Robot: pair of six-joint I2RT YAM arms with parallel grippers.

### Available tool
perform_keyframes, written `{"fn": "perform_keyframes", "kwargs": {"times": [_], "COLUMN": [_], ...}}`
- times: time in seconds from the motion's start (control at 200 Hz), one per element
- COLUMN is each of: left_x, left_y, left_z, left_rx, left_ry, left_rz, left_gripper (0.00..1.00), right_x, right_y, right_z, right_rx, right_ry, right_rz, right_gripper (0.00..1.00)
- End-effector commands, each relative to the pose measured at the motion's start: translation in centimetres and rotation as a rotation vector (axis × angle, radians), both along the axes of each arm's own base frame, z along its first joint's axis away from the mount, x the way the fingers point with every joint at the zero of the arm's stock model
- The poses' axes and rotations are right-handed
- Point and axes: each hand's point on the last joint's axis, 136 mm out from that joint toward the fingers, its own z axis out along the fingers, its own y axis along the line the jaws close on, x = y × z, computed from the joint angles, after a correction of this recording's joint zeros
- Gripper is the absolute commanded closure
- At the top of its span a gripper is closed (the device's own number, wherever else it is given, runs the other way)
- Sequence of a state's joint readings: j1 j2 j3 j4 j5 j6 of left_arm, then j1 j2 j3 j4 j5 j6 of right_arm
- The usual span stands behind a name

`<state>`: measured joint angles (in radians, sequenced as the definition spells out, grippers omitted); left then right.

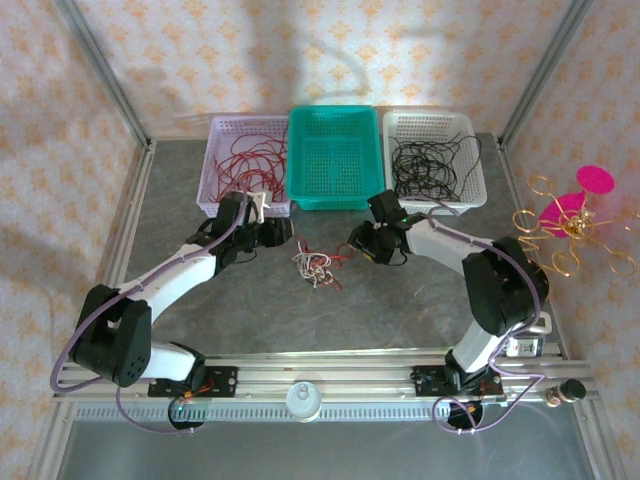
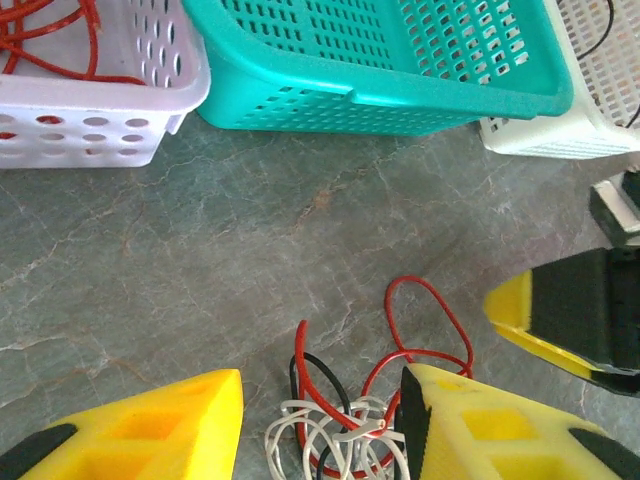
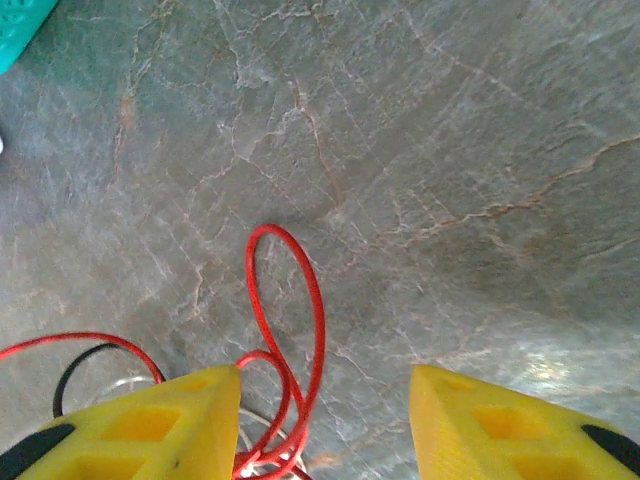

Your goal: Untangle the cables

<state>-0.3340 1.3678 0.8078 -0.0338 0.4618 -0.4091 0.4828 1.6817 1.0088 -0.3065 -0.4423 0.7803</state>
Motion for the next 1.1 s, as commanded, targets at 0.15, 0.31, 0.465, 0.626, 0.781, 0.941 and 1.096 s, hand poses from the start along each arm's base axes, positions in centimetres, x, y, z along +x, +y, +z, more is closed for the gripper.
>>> {"fn": "perform_keyframes", "kwargs": {"times": [0.15, 0.31, 0.465, 0.626, 0.781, 0.941, 1.096], "left_x": [0.7, 1.5, 1.7, 1.7, 0.1, -2.6, -4.5], "left_y": [-1.0, -1.1, 0.0, 1.2, 0.1, -1.4, -3.9], "left_z": [3.1, 4.9, 5.0, 6.3, 7.9, 9.8, 10.6], "left_rx": [-0.025, -0.1, -0.126, -0.198, -0.215, -0.246, -0.286], "left_ry": [-0.083, -0.118, -0.111, -0.146, -0.184, -0.254, -0.316], "left_rz": [-0.076, -0.071, -0.057, -0.032, -0.15, -0.305, -0.428], "left_gripper": [0.54, 0.54, 0.54, 0.54, 0.51, 0.27, 0.33], "right_x": [0.3, 0.6, 1.7, 0.4, -2.1, -3.6, -4.4], "right_y": [3.2, 2.9, 3.5, 5.4, 7.0, 7.8, 9.7], "right_z": [-2.1, -2.5, 1.0, 6.7, 13.0, 17.9, 20.2], "right_rx": [0.112, 0.072, 0.031, 0.083, 0.212, 0.294, 0.359], "right_ry": [0.05, 0.02, -0.148, -0.344, -0.551, -0.731, -0.761], "right_rz": [-0.11, -0.141, -0.002, 0.269, 0.457, 0.587, 0.741], "right_gripper": [0.57, 0.78, 0.97, 0.99, 0.98, 0.97, 0.99]}}
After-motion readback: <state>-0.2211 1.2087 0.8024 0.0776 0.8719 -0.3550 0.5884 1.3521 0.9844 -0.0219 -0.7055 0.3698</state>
